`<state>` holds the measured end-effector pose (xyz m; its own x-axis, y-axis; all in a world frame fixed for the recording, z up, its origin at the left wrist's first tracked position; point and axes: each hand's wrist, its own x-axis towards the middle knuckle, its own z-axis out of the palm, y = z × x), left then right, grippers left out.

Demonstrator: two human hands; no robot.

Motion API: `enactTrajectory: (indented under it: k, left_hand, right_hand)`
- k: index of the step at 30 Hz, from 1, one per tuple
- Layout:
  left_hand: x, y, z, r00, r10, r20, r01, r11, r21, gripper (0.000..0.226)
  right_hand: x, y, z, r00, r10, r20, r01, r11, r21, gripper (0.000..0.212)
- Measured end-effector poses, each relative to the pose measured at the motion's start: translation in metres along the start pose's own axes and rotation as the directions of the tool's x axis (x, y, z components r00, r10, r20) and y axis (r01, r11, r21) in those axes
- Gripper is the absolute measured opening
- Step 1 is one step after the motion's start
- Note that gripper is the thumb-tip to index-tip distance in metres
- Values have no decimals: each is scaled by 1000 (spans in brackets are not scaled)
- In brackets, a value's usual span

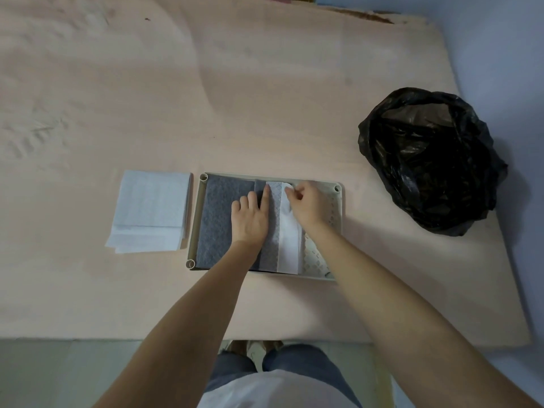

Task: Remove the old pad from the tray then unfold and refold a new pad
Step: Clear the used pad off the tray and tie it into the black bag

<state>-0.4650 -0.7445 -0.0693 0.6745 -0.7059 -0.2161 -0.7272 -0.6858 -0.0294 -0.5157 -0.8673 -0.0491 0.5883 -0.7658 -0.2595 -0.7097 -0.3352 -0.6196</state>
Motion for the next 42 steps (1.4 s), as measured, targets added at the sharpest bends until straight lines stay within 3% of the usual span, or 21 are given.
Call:
enactTrajectory:
  k: [3,7,13,22,26,28,31,33,35,37,38,39,42]
  left_hand:
    - [0,0,0,1000,2,-2,-2,1000,-6,57]
    - [0,0,-1,1000,3,-1,-3,1000,-24,57]
    - [0,2,1,996,36,-80,-34,999,24,55]
    - [4,1,2,996,80,-43,-79,997,25,56]
    - [4,1,-1,996,81,-42,-80,997,16,59]
    - [3,1,-2,995,83,-46,-82,996,31,57]
    - [4,1,-2,994,100,-50,-97,993,61,52]
    - [5,0,-1,992,116,-45,-114,992,48,51]
    - [6,-3,0,991,128,-42,-128,992,2,51]
    - [5,-5,2,990,137,-45,-139,990,-39,52]
    - [4,-6,2,989,138,-53,-141,989,-47,53]
    - [4,-7,3,989,135,-59,-138,989,-50,54]
    - [3,-10,3,991,123,-54,-126,990,-57,59]
  right_hand:
    - [7,-2,3,997,72,-24,-71,997,26,26]
    - [9,-2,4,981,191,16,-191,981,-9,42]
    - [3,-4,-2,992,59,-111,-70,993,-91,26]
    - [3,-11,-1,991,117,-62,-90,937,336,18]
    - [4,-13,-4,979,203,-14,-153,777,611,23]
    - [2,-13,-7,969,239,-64,-144,752,643,25]
    - [-4,-9,-11,921,149,-360,-44,958,284,18]
    - [-7,-7,-12,898,-75,-434,88,996,10,23]
    - [-12,-7,-7,900,-390,-193,354,914,-197,31]
    - [-23,-4,8,802,-589,105,588,745,-314,39]
    - [-28,0,15,767,-616,177,634,690,-350,43]
    - [-31,5,21,776,-594,210,624,676,-392,47]
    - [-33,24,30,859,-436,270,503,611,-612,56]
